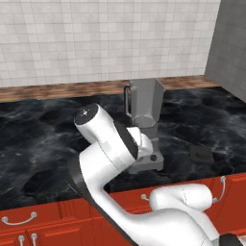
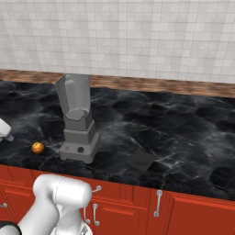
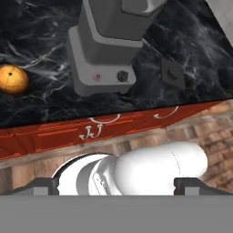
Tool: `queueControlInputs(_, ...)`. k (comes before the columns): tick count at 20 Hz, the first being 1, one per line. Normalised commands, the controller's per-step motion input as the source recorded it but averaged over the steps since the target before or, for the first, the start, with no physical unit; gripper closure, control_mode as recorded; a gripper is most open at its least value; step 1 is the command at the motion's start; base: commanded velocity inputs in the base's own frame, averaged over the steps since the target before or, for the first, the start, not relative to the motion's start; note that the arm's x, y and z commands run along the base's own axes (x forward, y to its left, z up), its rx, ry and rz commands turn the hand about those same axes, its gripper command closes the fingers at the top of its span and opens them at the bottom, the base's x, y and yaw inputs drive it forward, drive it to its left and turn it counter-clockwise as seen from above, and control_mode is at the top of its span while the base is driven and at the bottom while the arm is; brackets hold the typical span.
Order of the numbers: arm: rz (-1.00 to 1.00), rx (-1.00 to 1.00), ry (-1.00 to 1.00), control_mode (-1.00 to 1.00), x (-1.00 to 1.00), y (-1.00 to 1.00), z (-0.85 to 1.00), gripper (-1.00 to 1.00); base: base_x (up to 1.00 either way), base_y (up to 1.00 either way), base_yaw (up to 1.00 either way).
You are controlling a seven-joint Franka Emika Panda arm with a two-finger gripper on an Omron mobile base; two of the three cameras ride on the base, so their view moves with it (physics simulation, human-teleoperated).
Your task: Open the blender lid, put the orange in the blender, close the lid, and start the blender.
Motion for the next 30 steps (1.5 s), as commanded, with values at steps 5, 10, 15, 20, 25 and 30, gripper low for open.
queueControlInputs(5, 0.09, 0.0, 0.16, -1.0, 0.71, 0.14, -0.5, -1.0, 0.0, 0.0, 0.0)
queueControlInputs(10, 0.1, 0.0, 0.1, -1.0, 0.57, 0.07, -0.48, -1.0, 0.0, 0.0, 0.0)
queueControlInputs(15, 0.0, -0.02, 0.06, -1.0, 0.12, 0.0, -0.19, -1.0, 0.0, 0.0, 0.0)
queueControlInputs(20, 0.0, -0.06, 0.05, -1.0, 0.4, 0.17, -0.18, -1.0, 0.0, 0.0, 0.0)
queueControlInputs(25, 0.01, -0.02, 0.01, -1.0, 0.4, 0.02, -0.25, -1.0, 0.0, 0.0, 0.0)
queueControlInputs(30, 0.06, 0.0, 0.05, -1.0, 0.34, 0.0, -0.45, -1.0, 0.0, 0.0, 0.0)
